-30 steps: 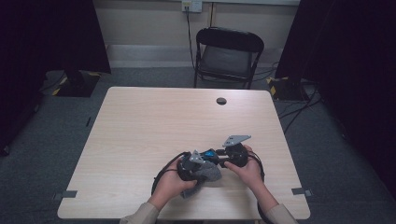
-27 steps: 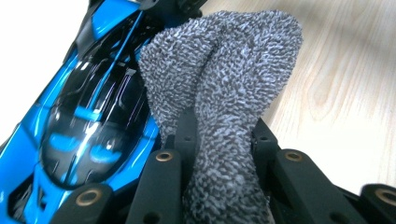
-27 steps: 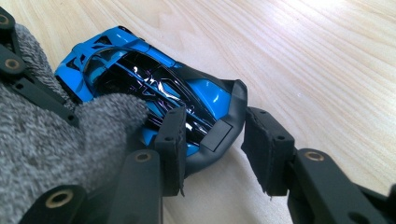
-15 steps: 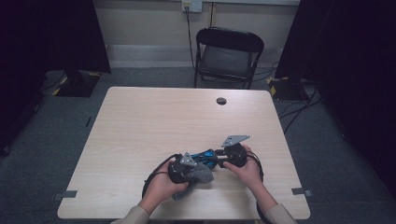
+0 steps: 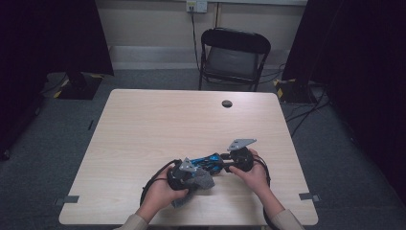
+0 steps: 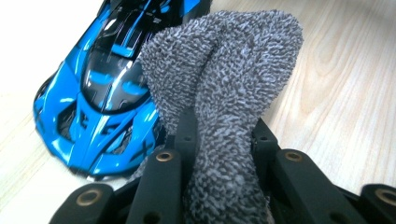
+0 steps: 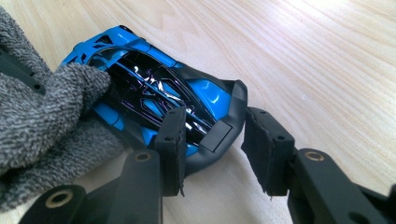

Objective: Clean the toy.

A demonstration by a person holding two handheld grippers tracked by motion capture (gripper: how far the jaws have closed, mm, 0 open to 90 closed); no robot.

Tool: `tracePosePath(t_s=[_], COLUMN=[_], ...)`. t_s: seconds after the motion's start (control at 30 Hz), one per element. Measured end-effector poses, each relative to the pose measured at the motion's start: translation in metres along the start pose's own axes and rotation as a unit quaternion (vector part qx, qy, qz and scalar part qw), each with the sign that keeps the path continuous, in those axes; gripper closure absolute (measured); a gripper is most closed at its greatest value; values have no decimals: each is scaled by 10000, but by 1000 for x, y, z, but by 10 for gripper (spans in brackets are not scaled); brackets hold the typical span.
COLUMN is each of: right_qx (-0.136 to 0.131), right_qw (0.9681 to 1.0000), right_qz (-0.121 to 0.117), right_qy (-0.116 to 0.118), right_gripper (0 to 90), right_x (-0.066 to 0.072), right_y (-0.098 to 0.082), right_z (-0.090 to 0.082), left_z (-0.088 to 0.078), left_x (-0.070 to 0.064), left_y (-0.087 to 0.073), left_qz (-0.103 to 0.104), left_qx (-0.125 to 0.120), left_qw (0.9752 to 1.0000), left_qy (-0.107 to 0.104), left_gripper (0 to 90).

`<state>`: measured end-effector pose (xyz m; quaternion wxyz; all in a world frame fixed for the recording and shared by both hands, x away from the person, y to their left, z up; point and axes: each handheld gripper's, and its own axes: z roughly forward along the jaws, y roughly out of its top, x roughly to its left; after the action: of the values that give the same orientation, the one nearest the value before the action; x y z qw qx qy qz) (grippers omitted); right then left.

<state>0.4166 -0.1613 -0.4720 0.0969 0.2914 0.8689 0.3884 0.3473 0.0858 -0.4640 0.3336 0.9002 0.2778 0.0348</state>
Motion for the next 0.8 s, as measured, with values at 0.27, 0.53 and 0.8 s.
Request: tracePosePath(t_s=[0.27, 0.53, 0.8], right_qx=[20, 29, 52], right_qw=[10000, 10000, 10000], right_qz=[-5, -6, 13], right_qy=[-12, -20, -14], right_gripper=[595, 595, 595], right_x=[0, 1, 0], right_y=[1, 1, 2], right_z=[0, 0, 0], left_z=[-8, -18, -31], left_x=[3, 7, 16], left_y=[-12, -18, -28], left_qz=[-91, -131, -294], left_qx=[-24, -2, -3], left_qw=[9999, 9998, 9993], left_qy=[52, 115, 215], left_gripper=[718, 719, 719])
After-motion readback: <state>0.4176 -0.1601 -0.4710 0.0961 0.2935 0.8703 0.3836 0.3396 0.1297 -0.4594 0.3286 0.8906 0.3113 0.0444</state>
